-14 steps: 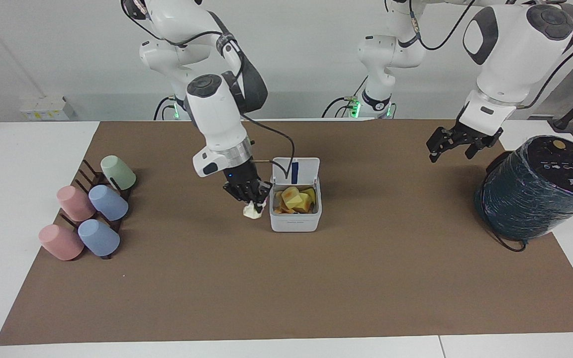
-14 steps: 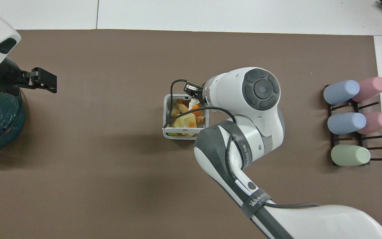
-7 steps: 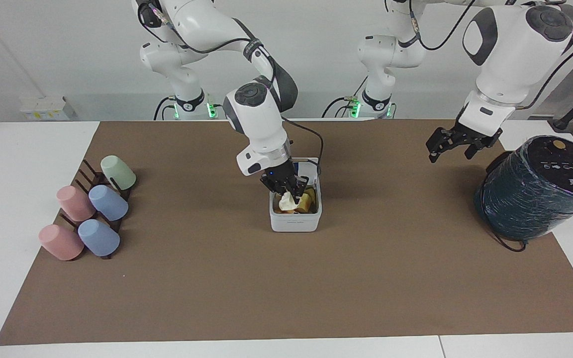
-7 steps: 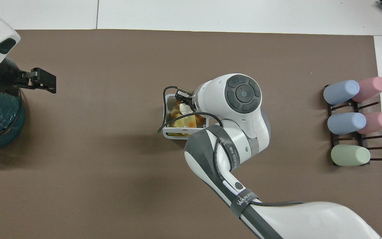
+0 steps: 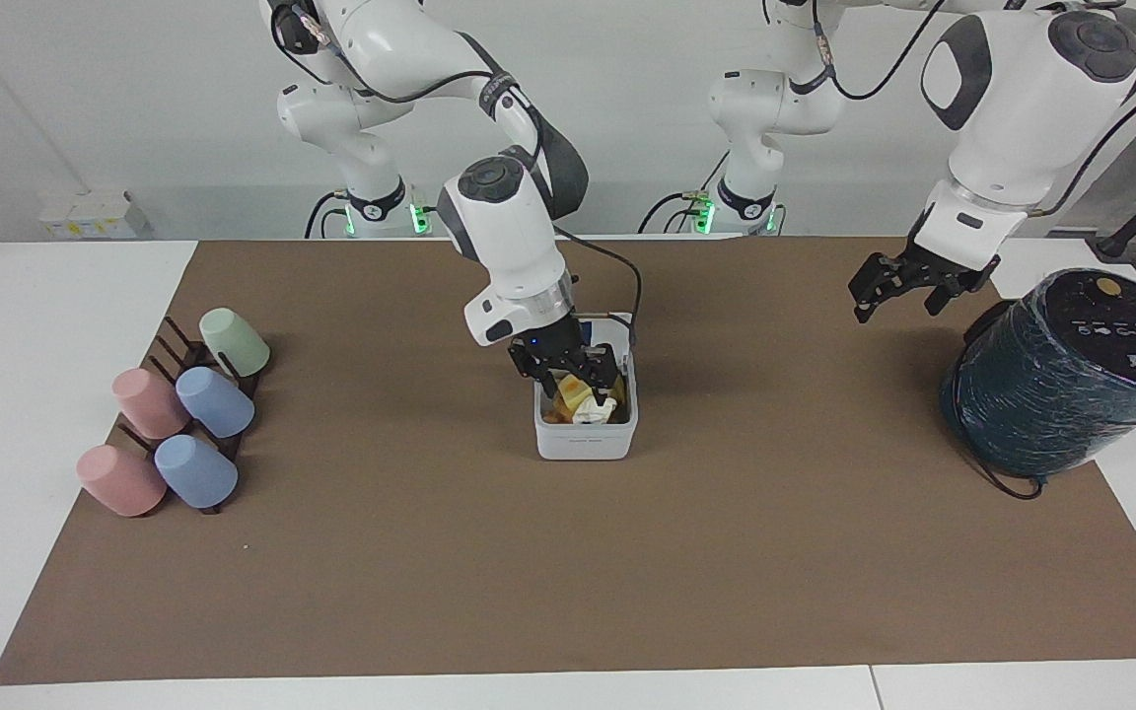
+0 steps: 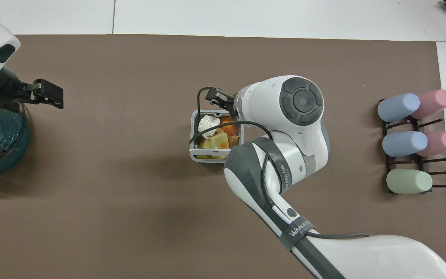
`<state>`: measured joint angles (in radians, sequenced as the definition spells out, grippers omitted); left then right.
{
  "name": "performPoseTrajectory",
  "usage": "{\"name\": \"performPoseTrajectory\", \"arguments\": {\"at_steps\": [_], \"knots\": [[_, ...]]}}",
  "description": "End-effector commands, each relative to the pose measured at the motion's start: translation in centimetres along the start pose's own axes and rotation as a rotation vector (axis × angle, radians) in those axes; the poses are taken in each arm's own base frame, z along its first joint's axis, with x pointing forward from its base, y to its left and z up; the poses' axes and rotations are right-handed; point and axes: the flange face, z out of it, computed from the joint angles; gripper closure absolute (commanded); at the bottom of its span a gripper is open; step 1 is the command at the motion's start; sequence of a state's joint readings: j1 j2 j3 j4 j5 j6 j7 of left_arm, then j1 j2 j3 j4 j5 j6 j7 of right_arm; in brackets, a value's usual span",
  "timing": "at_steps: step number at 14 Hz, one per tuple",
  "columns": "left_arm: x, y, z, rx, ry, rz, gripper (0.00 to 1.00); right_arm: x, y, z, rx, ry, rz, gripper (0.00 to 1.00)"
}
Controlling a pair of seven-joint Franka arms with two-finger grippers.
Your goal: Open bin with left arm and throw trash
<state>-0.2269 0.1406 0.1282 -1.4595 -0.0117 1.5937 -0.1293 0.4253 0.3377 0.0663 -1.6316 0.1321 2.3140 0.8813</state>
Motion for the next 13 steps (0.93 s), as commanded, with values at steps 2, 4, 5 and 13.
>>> {"name": "performPoseTrajectory", "arguments": {"at_steps": [2, 4, 5, 13], "knots": [[-0.9, -0.4, -0.2, -0.004, 0.004, -0.004, 0.00, 3.0, 2.8, -5.6, -0.057, 0.068, 0.000, 0.00], [-0.9, -0.4, -0.2, -0.004, 0.004, -0.004, 0.00, 5.4, 5.8, -9.0, -0.103, 0.073, 0.023, 0.00], [-0.9, -0.4, -0.2, -0.005, 0.004, -0.004, 0.00, 6.1, 7.3, -10.2, -0.134, 0.054, -0.019, 0.00], [-0.9, -0.4, -0.2, -0.004, 0.004, -0.004, 0.00, 9.8, 18.5, -18.1, -0.307, -0.032, -0.354, 0.00]]}}
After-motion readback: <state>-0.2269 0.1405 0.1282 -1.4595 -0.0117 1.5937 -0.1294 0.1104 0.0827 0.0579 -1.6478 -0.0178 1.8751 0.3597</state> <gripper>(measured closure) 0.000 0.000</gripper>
